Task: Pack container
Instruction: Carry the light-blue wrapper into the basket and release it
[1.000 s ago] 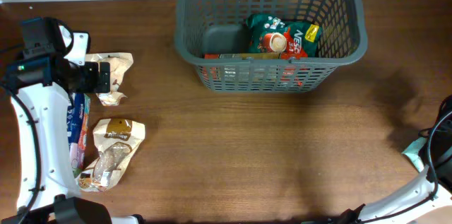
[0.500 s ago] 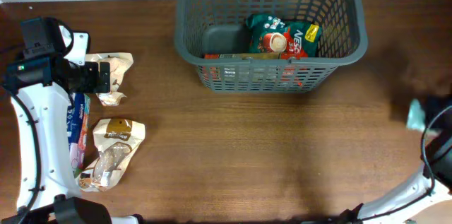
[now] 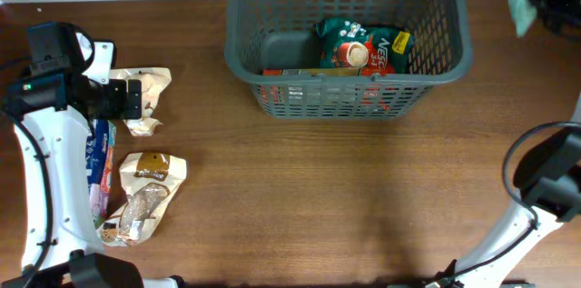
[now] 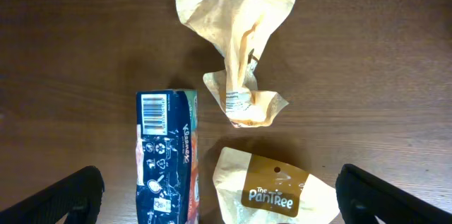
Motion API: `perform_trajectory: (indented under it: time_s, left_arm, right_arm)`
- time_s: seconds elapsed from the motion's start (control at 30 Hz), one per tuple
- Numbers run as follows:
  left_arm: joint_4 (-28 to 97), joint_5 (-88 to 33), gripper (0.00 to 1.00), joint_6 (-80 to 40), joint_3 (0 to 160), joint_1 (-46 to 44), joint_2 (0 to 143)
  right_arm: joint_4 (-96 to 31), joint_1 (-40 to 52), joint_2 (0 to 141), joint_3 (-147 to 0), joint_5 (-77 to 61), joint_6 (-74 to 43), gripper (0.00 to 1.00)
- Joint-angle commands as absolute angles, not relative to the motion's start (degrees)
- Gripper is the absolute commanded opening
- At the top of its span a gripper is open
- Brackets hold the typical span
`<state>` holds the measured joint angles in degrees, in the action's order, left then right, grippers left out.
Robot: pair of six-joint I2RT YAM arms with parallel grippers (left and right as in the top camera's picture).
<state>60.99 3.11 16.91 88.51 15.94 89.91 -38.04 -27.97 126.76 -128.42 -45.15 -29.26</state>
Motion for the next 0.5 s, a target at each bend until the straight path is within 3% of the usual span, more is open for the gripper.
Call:
perform_trajectory:
  time_s: [0.0,0.23,0.37,0.47]
  left_arm:
    - [60.8,2.1,0.99,16.3,88.9,16.3,90.4]
    - [60.8,2.1,0.99,16.3,88.9,16.3,90.4]
    - [60.8,2.1,0.99,16.4,88.9,16.3,90.4]
    - [60.8,2.1,0.99,16.4,88.9,16.3,90.4]
  right_arm:
    - [-37.9,-21.8,125.5,-139.6,-61.8,-15.5,0.03]
    - [-39.7,-7.9,125.7,-144.7,-63.1,-10.2,0.04]
    - [-47.6,-0.2,126.1,-144.7,-50.0,-3.2,0.03]
    - [-54.7,4.9,126.2,-144.7,-30.3,0.2,0.04]
